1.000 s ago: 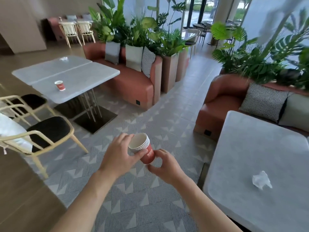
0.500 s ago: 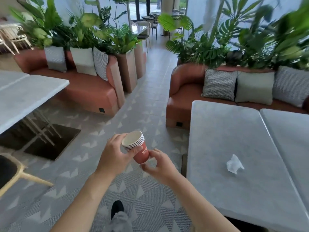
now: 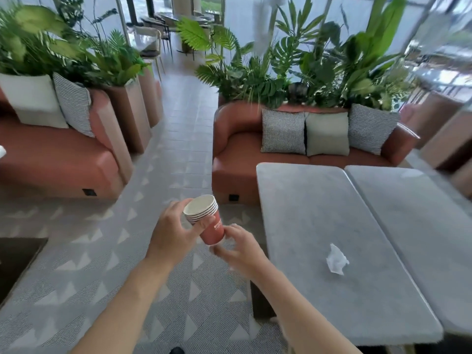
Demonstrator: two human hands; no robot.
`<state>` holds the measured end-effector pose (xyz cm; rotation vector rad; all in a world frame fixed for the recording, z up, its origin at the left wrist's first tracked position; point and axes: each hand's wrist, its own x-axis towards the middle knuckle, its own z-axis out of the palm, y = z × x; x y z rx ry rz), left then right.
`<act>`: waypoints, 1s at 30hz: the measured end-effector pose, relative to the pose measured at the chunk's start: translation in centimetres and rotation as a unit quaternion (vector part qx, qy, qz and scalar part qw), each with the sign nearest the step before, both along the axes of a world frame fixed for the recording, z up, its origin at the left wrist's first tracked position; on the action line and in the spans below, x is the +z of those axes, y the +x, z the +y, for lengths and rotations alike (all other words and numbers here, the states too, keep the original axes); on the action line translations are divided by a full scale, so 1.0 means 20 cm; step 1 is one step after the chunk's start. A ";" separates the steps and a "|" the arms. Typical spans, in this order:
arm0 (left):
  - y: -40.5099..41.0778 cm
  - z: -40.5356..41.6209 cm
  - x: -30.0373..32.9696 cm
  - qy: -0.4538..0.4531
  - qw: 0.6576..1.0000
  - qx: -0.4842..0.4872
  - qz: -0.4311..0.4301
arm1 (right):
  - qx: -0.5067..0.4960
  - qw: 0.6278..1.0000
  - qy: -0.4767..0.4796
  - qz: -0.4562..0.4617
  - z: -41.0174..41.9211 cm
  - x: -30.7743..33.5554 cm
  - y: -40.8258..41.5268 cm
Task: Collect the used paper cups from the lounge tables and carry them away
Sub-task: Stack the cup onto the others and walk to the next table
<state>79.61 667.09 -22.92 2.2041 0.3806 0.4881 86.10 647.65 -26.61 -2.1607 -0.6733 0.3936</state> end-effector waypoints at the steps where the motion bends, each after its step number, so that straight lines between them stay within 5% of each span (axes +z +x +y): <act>1: 0.03 0.05 0.00 0.001 1.000 -0.004 0.000 | -0.007 1.000 -0.001 0.001 0.04 0.00 0.02; 14: 0.42 0.44 -0.03 -0.014 0.994 -0.105 0.003 | -0.087 0.996 0.005 0.011 0.39 0.01 0.22; 30: 1.09 0.16 -0.14 -0.040 0.973 -0.227 0.000 | -0.206 0.978 0.023 0.029 0.12 -0.09 0.69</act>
